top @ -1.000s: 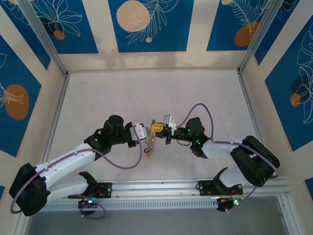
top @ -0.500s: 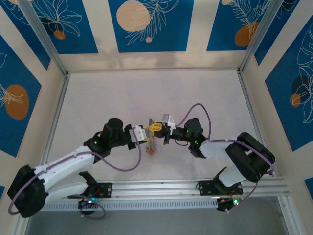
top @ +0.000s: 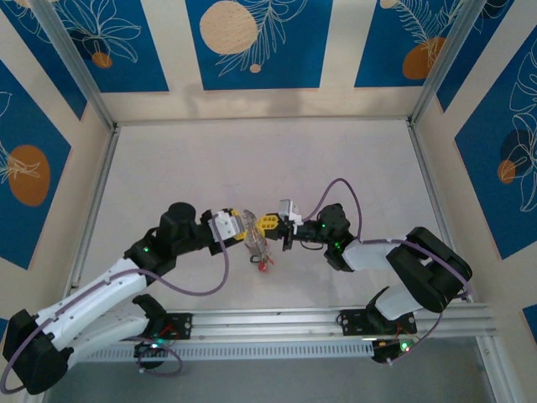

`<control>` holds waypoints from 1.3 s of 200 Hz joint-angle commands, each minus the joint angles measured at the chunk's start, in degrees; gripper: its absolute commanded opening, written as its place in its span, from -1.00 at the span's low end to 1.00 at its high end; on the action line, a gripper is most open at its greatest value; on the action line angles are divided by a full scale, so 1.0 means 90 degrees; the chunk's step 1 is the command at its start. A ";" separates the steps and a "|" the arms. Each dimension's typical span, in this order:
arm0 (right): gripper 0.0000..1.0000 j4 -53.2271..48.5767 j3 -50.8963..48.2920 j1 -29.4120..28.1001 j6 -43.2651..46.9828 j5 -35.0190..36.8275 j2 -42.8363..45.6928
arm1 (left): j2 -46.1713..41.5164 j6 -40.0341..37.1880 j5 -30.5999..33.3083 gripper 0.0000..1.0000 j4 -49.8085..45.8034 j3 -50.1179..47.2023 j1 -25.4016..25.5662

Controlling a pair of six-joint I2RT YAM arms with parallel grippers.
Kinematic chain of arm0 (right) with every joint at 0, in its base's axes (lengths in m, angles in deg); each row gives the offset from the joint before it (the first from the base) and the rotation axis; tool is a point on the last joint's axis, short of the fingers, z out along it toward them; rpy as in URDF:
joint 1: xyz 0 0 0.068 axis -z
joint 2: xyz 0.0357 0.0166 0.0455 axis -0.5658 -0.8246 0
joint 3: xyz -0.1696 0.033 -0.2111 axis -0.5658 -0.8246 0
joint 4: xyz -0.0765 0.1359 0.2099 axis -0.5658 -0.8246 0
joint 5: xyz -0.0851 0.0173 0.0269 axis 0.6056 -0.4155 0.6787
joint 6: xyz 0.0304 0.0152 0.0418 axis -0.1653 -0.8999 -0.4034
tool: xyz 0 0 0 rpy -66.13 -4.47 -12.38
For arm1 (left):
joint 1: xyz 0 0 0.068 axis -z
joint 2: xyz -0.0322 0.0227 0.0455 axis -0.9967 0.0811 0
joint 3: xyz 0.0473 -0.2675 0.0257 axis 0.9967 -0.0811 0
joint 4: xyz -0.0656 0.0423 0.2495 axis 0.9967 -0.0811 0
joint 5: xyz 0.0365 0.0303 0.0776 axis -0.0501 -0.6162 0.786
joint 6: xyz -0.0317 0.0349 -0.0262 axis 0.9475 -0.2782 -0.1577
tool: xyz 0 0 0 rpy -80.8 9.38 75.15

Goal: Put the keys on the keyring

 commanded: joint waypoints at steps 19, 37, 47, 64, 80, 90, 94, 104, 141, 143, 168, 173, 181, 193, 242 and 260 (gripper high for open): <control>-1.00 0.0443 0.0090 0.0002 0.0178 -0.0186 0.0057 | 0.0374 0.0318 -0.0716 -0.22 -0.0047 0.0319 -0.0084; -1.00 0.0425 0.0082 0.0003 0.0205 -0.0173 0.0067 | 0.0496 0.0396 -0.1077 -0.24 0.0042 0.0330 -0.0085; -1.00 0.0425 0.0068 0.0002 0.0215 -0.0179 0.0067 | 0.0547 0.0432 -0.1141 -0.25 0.0039 0.0328 -0.0085; -1.00 0.0422 0.0067 0.0003 0.0228 -0.0241 0.0062 | 0.0609 0.0461 -0.1100 -0.27 0.0052 0.0295 -0.0085; -1.00 0.0417 0.0083 -0.0006 0.0265 -0.0347 0.0057 | 0.0649 0.0494 -0.1066 -0.30 0.0137 0.0286 -0.0095; -1.00 0.0387 0.0087 -0.0007 0.0282 -0.0390 0.0057 | 0.0651 0.0502 -0.1066 -0.33 0.0194 0.0287 -0.0103; -1.00 0.0384 0.0100 -0.0016 0.0290 -0.0402 0.0057 | 0.0652 0.0501 -0.1059 -0.34 0.0207 0.0290 -0.0104; -1.00 0.0353 0.0104 -0.0017 0.0313 -0.0434 0.0054 | 0.0656 0.0502 -0.1058 -0.39 0.0248 0.0303 -0.0114; -1.00 0.0281 0.0102 -0.0026 0.0374 -0.0433 0.0059 | 0.0623 0.0433 -0.1126 -0.71 0.0224 0.0330 -0.0153; -1.00 0.0269 0.0104 -0.0032 0.0378 -0.0434 0.0065 | 0.0622 0.0431 -0.1128 -0.72 0.0220 0.0329 -0.0153; -1.00 0.0074 0.0104 -0.0061 0.0514 -0.0425 0.0088 | 0.0573 0.0383 -0.1073 -0.95 0.0193 0.0329 -0.0163; -1.00 0.0025 0.0110 -0.0066 0.0562 -0.0425 0.0097 | 0.0564 0.0385 -0.1036 -0.96 0.0181 0.0335 -0.0172; -1.00 -0.0108 0.0112 -0.0077 0.0662 -0.0417 0.0121 | 0.0561 0.0385 -0.0998 -1.00 0.0182 0.0334 -0.0181; -0.95 -0.0426 0.0140 -0.0100 0.0849 -0.0400 0.0189 | 0.0549 0.0358 -0.0897 -1.00 0.0123 0.0365 -0.0186; -0.50 -0.2395 0.0434 -0.0097 0.1572 -0.0174 0.0668 | 0.0784 -0.0620 -0.0067 -1.00 -0.1488 0.1166 0.0021; -0.47 -0.2500 0.0481 -0.0091 0.1512 -0.0189 0.0677 | 0.0934 -0.1010 0.0295 -1.00 -0.1928 0.1420 0.0222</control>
